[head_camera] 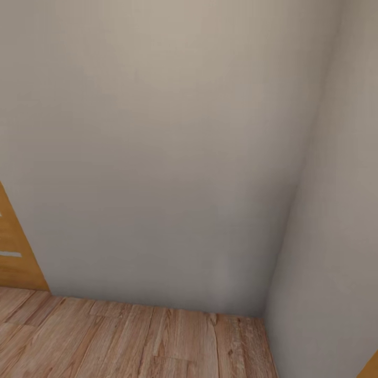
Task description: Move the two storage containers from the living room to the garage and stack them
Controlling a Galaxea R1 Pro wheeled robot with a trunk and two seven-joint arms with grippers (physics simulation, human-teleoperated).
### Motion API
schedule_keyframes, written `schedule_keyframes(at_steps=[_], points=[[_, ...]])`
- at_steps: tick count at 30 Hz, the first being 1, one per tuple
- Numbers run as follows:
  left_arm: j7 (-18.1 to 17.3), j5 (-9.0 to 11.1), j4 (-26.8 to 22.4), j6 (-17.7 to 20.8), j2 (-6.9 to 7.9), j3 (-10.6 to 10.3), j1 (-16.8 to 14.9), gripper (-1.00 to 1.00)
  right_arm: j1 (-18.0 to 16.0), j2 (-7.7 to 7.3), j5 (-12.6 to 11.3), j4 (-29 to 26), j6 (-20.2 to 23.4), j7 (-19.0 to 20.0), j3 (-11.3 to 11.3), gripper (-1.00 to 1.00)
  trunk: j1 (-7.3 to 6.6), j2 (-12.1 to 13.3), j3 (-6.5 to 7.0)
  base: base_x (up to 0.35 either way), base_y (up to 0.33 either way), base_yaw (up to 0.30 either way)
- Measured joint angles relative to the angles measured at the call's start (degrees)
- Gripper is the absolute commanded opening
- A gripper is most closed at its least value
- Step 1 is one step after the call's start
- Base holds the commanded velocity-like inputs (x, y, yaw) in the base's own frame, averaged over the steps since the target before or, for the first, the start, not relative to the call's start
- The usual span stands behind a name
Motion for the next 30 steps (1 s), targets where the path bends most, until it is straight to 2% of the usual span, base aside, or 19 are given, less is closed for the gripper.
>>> schedule_keyframes(at_steps=[18, 30], points=[[0.0, 0.0, 0.0, 0.0, 0.0, 0.0, 0.0, 1.0, 0.0, 0.0, 0.0, 0.0, 0.0, -0.02, 0.0, 1.0, 0.0, 0.0, 0.0, 0.002, 0.0, 0.091], [0.0, 0.0, 0.0, -0.02, 0.01, 0.0, 0.0, 1.0, 0.0, 0.0, -0.02, 0.0, 0.0, -0.01, 0.0, 1.0, -0.01, 0.0, 0.0, 0.133, 0.041, 0.004]])
